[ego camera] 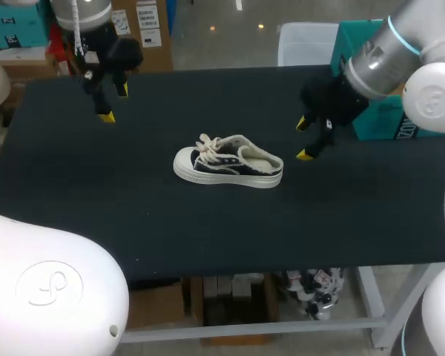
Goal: Open the shoe tongue, take the insole out of the shoe, put the insole back into the shoe, and pack the shoe into the shoebox
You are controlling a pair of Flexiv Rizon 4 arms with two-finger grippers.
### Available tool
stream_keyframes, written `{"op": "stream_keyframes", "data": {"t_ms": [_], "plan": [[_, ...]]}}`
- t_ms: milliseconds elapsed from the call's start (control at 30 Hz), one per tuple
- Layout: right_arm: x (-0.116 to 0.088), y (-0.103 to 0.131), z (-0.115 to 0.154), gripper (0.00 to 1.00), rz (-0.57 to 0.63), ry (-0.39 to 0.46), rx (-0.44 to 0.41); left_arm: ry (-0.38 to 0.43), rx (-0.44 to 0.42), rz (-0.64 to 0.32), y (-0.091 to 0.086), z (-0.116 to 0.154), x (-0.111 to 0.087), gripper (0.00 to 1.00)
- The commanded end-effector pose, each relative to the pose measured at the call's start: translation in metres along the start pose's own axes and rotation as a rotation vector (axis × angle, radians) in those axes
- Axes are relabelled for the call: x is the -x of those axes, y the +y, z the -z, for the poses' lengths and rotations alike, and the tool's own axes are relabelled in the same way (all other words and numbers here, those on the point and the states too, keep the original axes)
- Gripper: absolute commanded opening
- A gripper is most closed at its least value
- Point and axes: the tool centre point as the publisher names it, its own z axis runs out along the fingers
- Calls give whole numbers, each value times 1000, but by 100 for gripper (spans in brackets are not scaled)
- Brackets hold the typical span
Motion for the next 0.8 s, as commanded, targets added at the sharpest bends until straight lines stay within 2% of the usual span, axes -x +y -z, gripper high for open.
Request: {"op": "stream_keyframes", "data": {"t_ms": [33, 300, 333, 433, 600, 800], "plan": [[1, 1, 0, 100, -1, 2, -4, 6, 2, 1, -1, 0, 3, 100], [1, 1, 0, 100, -1, 2, -4, 6, 2, 1, -1, 0, 3, 100], [4, -2, 0, 100, -35, -2, 14, 15, 0, 16, -5, -2, 5, 100], [6, -5, -8, 100, -69, -23, 69, 3, -8, 99, -17, -6, 9, 100], [5, -3, -29, 100, -89, -52, 99, 9, -36, 244, -35, -4, 15, 100], [4, 0, -44, 100, -99, -82, 132, -15, 2, 517, -46, 1, 28, 100]]}}
